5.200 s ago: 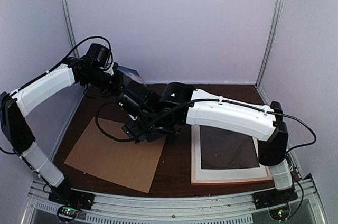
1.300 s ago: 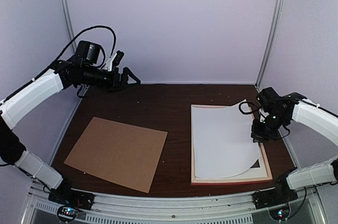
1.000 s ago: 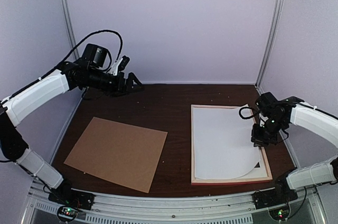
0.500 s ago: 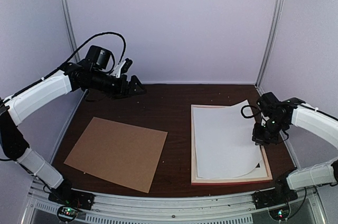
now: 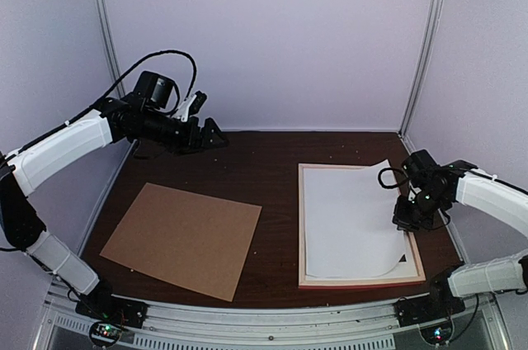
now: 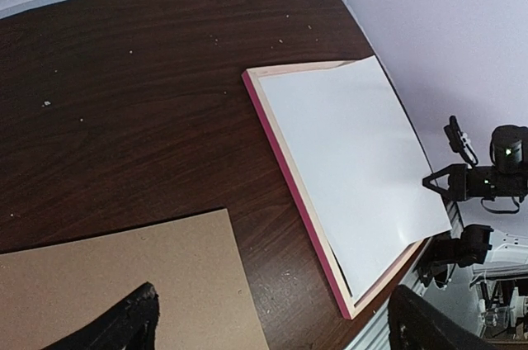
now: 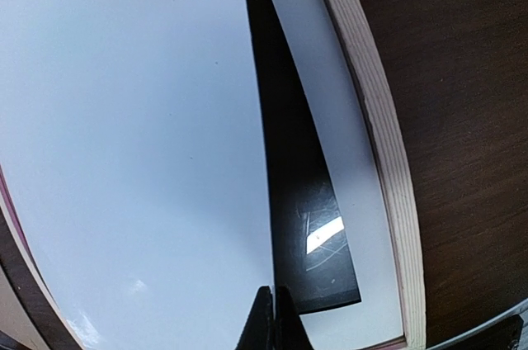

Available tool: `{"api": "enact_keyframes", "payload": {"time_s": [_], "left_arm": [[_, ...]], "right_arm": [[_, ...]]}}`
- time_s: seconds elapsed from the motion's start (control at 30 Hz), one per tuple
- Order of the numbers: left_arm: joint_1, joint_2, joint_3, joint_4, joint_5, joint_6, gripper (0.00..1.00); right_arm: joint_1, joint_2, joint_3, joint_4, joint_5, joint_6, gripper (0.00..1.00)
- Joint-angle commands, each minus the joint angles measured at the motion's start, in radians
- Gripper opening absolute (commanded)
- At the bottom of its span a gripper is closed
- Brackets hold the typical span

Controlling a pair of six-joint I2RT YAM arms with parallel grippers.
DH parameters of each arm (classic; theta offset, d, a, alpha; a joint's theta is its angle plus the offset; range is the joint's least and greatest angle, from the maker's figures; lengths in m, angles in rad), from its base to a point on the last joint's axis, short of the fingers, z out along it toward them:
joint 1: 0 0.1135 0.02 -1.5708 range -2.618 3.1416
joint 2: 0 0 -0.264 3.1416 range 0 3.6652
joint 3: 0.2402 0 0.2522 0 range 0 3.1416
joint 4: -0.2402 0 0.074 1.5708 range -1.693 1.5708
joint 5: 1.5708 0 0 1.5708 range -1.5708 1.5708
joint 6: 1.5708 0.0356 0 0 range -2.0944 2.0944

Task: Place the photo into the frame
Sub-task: Place the photo on the mat board, then move the frame body to the center of the board.

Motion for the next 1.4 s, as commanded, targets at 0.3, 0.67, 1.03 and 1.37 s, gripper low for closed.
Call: {"api": "enact_keyframes", "payload": {"time_s": [0.3, 0.67, 1.03, 1.37], "left_arm": [[-0.008, 0.008, -0.016, 0.025, -0.008, 0.004, 0.97], [-0.009, 0.015, -0.024, 0.025, 0.003, 0.0, 0.97], [-0.011, 0.017, -0.033, 0.025, 0.006, 0.002, 0.97], [-0.014, 0.043, -0.039, 0.025, 0.004, 0.002, 0.97]], "right_arm": [[-0.008, 0.014, -0.009, 0.048, 0.009, 0.007, 0.0], [-0.008, 0.078, 0.03, -0.001, 0.102, -0.047, 0.46], [-0.079, 0.202, 0.119, -0.005, 0.2, -0.17, 0.82], [-0.217, 0.432, 0.232, 0.13, 0.087, -0.335, 0.88]]}}
